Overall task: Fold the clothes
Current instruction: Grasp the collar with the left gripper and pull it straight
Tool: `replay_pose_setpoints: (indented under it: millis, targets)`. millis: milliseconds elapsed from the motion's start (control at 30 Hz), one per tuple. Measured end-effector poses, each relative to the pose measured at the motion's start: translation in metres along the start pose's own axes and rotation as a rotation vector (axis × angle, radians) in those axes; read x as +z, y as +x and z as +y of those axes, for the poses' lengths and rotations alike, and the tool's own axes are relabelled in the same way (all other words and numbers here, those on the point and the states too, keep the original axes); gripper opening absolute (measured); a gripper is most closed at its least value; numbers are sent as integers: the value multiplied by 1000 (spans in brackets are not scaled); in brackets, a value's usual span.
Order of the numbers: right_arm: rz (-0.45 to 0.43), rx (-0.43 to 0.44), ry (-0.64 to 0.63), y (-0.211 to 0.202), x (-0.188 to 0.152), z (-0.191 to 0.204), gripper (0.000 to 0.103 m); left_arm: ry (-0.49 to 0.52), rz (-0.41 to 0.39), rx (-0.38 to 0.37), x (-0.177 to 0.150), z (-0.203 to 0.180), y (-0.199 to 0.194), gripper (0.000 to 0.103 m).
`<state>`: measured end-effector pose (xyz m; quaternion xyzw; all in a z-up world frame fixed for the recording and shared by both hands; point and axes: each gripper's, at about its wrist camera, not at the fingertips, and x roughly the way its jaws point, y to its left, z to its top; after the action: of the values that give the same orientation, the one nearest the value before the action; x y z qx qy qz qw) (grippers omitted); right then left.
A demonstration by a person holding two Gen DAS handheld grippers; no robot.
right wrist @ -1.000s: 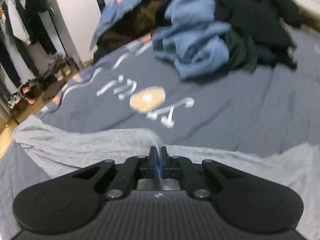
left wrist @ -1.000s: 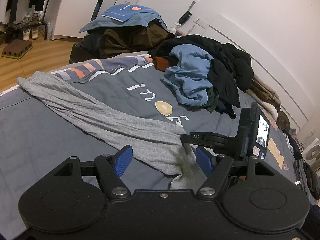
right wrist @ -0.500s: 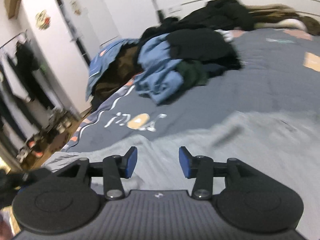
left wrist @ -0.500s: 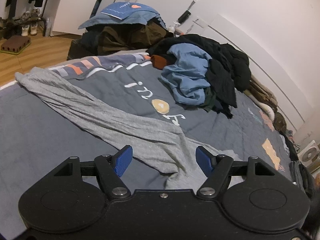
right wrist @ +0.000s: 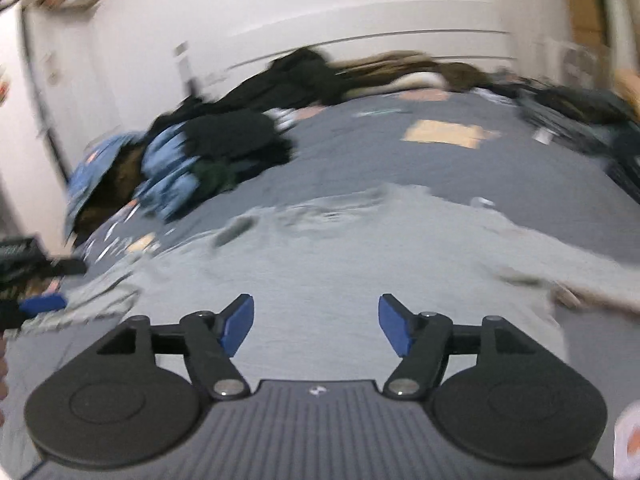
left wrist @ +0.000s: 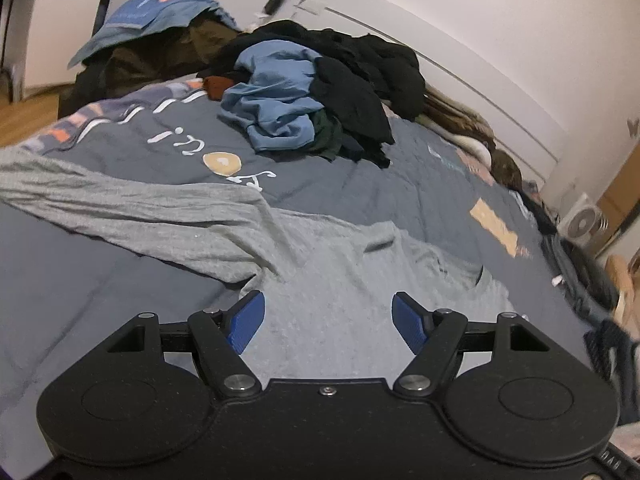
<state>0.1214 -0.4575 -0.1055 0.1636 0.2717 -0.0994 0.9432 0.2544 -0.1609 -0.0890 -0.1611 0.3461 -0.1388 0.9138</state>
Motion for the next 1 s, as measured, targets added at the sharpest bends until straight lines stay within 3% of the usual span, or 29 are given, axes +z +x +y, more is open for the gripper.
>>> replay_pose_setpoints:
  millis: [100, 233, 367, 400, 500, 600, 733, 833, 1000]
  targets:
    - [-19, -24, 100, 0, -13, -29, 69, 72, -8, 36, -8, -4, 2, 70]
    - [2, -7, 122, 6, -11, -47, 69, 217, -35, 88, -21, -6, 9, 65]
    - [-31, -1, 127, 8, -8, -59, 69, 333, -59, 72, -25, -5, 26, 31]
    - [-38, -1, 131, 9, -7, -61, 70, 347, -65, 58, -19, -6, 34, 29]
    - [-57, -9, 134, 14, -5, -65, 70, 389, -90, 22, 0, -11, 58, 32]
    - [-79, -1, 118, 20, 0, -65, 70, 482, -91, -14, 22, -30, 90, 44]
    - [-95, 34, 138, 25, 4, -67, 70, 582, -63, -47, 44, -48, 138, 44]
    - [-84, 38, 165, 29, 3, -71, 70, 599, 6, -118, 58, -57, 174, 35]
    - [-60, 40, 147, 35, 0, -70, 70, 619, 107, -219, 75, -68, 217, 35]
